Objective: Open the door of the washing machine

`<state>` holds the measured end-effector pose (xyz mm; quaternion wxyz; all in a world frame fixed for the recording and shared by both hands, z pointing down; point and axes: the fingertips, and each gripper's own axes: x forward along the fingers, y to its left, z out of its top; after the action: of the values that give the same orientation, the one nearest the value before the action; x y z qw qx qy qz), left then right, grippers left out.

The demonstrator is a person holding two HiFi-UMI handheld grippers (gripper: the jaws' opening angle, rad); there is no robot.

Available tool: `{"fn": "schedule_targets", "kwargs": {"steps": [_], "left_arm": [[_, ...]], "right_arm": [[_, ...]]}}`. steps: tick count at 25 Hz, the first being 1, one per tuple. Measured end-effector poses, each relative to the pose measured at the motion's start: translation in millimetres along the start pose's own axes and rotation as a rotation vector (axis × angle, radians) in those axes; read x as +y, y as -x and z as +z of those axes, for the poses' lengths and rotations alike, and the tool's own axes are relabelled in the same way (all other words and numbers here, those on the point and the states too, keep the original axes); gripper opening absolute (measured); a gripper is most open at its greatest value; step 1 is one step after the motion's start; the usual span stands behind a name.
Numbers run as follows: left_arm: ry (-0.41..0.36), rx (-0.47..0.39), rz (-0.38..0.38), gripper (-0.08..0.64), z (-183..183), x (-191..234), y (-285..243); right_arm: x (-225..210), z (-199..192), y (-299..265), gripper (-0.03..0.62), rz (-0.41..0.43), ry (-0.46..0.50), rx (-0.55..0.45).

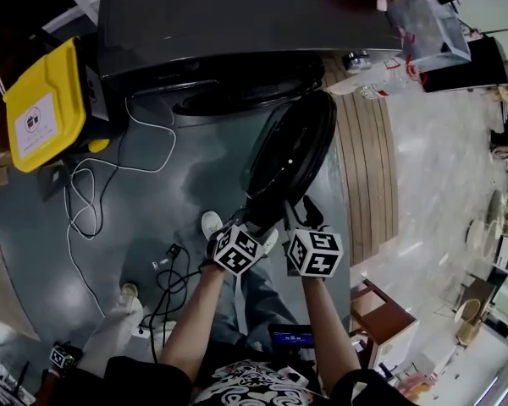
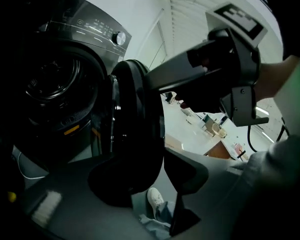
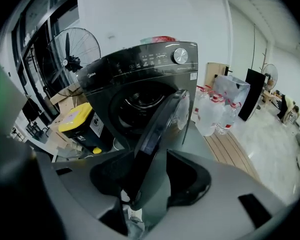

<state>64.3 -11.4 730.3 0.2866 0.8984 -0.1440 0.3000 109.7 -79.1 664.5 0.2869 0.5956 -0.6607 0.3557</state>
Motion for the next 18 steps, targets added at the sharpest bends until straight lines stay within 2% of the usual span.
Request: {"fn": "schedule_targets", "kwargs": {"steps": [1,2,5,10,13,18], "left_arm": [[0.017,-0.014,0.017,0.182,-0.5,2.5,2.3],[0.033,-0.027,0.041,0.148,-1.6,6.8,5.5],[0.077,-0.059,0.103,0.143,-3.4,23.6,15.9],[0.117,-0.079,0.176,0.142,-1.0,52.8,29.6],[0.139,-0.118,0.234,0.135,5.2,69.2,38.1],[0.172,-0.162,0.319,0.124,9.5,90.2,54.1]], "right_arm": [[-4.9,-2.0,2.5,0.206,0.001,0.003,0.006],[-9.5,-4.8,5.1,0.202,0.002,0.002,0.013],[-26.5,-14.3,14.3,0.147,-0.013,-0.017,0.023],[-68.0,-25.9,30.6,0.126,-0.108,-0.055,0.034],[-94.5,-30.0,38.1,0.118,-0.169,-0.071,0.041],[-128.5,-30.5,43.6,0.121,-0.24,-0.063,0.038]]}}
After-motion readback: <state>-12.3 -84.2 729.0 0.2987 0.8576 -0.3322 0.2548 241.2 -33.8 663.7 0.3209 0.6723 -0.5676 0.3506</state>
